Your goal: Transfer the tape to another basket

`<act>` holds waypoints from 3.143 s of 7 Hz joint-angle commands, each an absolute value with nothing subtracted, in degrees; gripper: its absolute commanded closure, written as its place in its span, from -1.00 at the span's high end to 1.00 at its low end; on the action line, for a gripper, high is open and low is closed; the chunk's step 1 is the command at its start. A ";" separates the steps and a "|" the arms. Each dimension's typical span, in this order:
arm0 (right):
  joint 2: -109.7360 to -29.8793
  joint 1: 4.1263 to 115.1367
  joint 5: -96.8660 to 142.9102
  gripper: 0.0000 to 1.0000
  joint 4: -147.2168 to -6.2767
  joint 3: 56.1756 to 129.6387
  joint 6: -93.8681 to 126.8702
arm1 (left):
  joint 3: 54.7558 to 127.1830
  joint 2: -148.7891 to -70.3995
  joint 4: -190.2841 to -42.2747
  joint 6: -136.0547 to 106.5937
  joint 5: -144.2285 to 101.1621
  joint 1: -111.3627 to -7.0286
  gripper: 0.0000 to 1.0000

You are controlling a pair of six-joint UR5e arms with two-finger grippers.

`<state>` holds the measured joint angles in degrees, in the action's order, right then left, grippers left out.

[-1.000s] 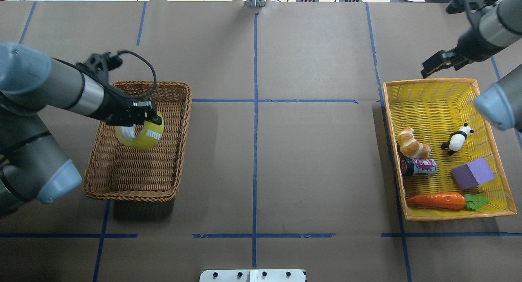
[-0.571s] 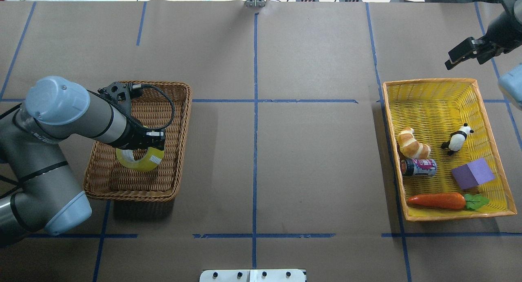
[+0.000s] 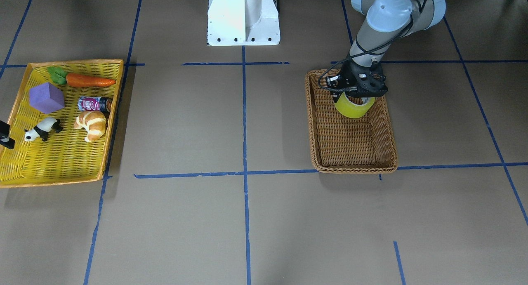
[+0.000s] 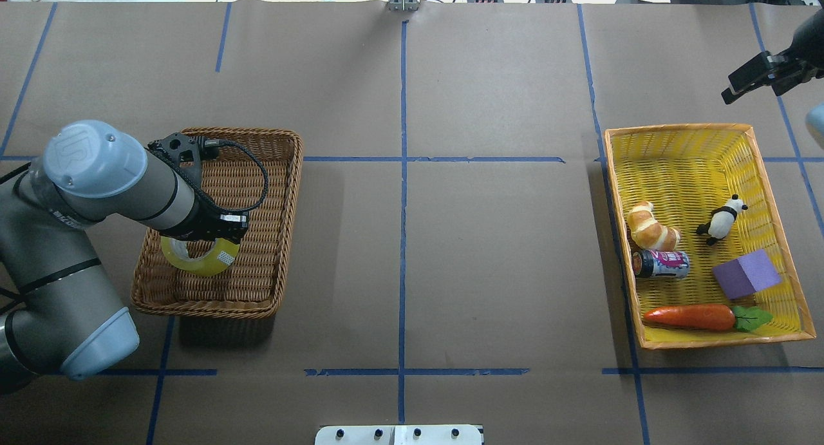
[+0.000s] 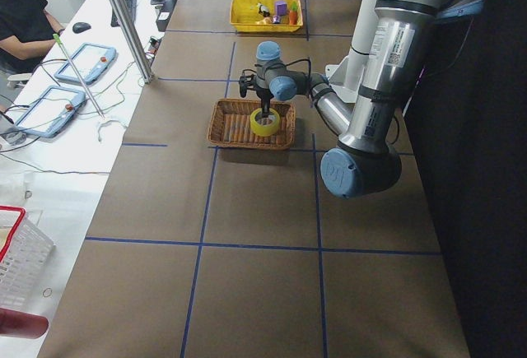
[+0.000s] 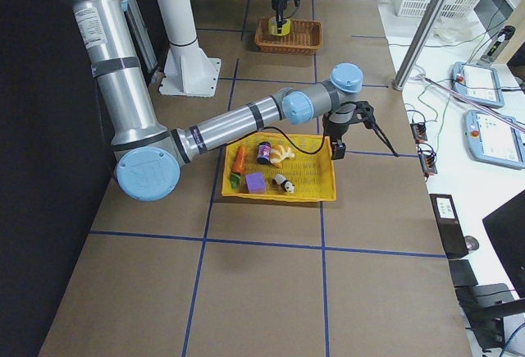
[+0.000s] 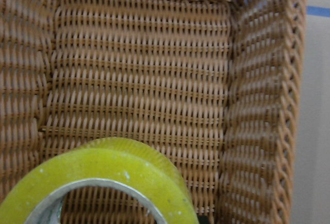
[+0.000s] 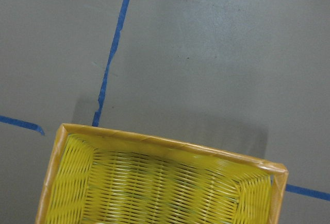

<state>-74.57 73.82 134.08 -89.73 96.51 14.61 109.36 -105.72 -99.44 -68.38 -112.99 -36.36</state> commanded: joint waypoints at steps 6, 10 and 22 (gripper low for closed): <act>-88.39 83.82 134.73 1.00 -89.03 93.17 -7.54 | 109.86 -106.00 -96.00 -55.52 -122.37 -49.60 1.00; -90.53 85.61 134.65 1.00 -89.03 93.17 -7.03 | 108.03 -97.41 -88.69 -23.80 -131.53 -69.65 1.00; -91.23 90.70 138.43 1.00 -89.65 91.85 -3.69 | 92.20 -86.42 -89.73 3.95 -135.35 -87.89 1.00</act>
